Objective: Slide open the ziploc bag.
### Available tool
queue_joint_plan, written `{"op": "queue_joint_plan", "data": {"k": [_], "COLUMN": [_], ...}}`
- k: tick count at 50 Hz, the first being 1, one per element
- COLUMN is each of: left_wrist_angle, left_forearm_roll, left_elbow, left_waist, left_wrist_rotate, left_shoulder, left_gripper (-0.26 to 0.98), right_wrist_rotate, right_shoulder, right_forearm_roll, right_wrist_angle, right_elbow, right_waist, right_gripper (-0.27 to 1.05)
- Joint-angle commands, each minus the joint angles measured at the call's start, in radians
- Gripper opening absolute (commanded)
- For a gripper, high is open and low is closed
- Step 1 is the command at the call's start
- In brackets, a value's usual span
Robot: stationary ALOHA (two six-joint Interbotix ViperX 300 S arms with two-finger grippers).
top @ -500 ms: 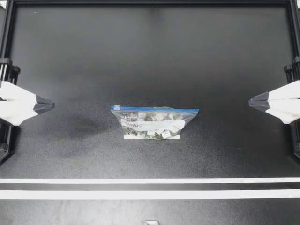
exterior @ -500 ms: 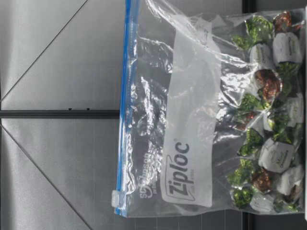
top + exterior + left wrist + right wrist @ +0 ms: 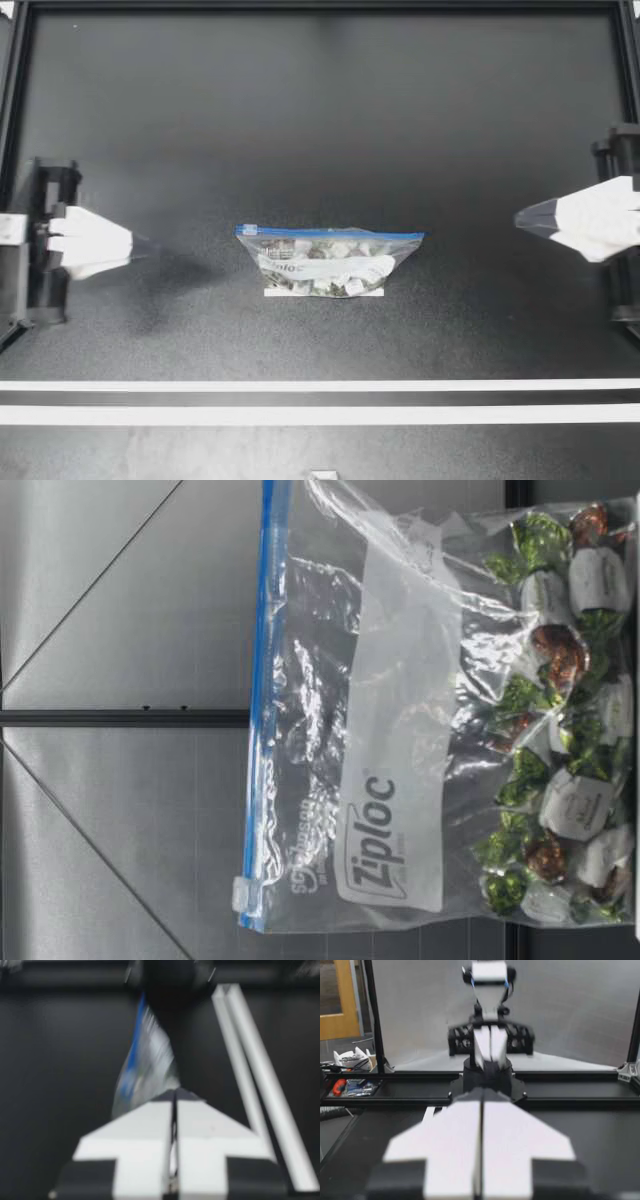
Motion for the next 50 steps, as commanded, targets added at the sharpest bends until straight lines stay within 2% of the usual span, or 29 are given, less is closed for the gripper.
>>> {"op": "queue_joint_plan", "data": {"k": [1, 9, 16, 23, 25, 29, 43, 50], "left_wrist_angle": [-0.028, -0.092, -0.155, -0.206, -0.215, -0.221, -0.314, -0.345], "left_forearm_roll": [-0.035, -0.069, -0.071, -0.071, -0.071, -0.071, -0.071, -0.066], "left_elbow": [-0.014, -0.055, -0.087, -0.106, -0.112, -0.120, -0.137, -0.158], "left_waist": [0.031, 0.031, 0.031, 0.031, 0.031, 0.031, 0.023, 0.020], "left_wrist_rotate": [0.002, 0.003, 0.002, -0.003, -0.009, -0.020, -0.060, -0.067], "left_shoulder": [0.098, 0.275, 0.379, 0.400, 0.405, 0.416, 0.503, 0.541], "left_gripper": [-0.18, -0.16, -0.06, 0.21, 0.32, 0.44, 0.41, 0.41], "right_wrist_rotate": [0.000, 0.002, 0.002, -0.002, -0.003, -0.005, -0.005, -0.006], "right_shoulder": [0.077, 0.224, 0.341, 0.428, 0.451, 0.491, 0.638, 0.707], "right_forearm_roll": [-0.002, -0.002, -0.002, -0.002, -0.002, -0.003, -0.020, -0.021], "right_wrist_angle": [-0.060, -0.074, -0.072, -0.063, -0.061, -0.058, -0.052, -0.025], "right_elbow": [-0.058, -0.143, -0.221, -0.288, -0.307, -0.337, -0.446, -0.508], "right_waist": [-0.009, -0.052, -0.077, -0.086, -0.091, -0.095, -0.100, -0.101], "right_gripper": [-0.18, -0.18, -0.17, -0.12, -0.09, -0.02, 0.37, 0.44]}}
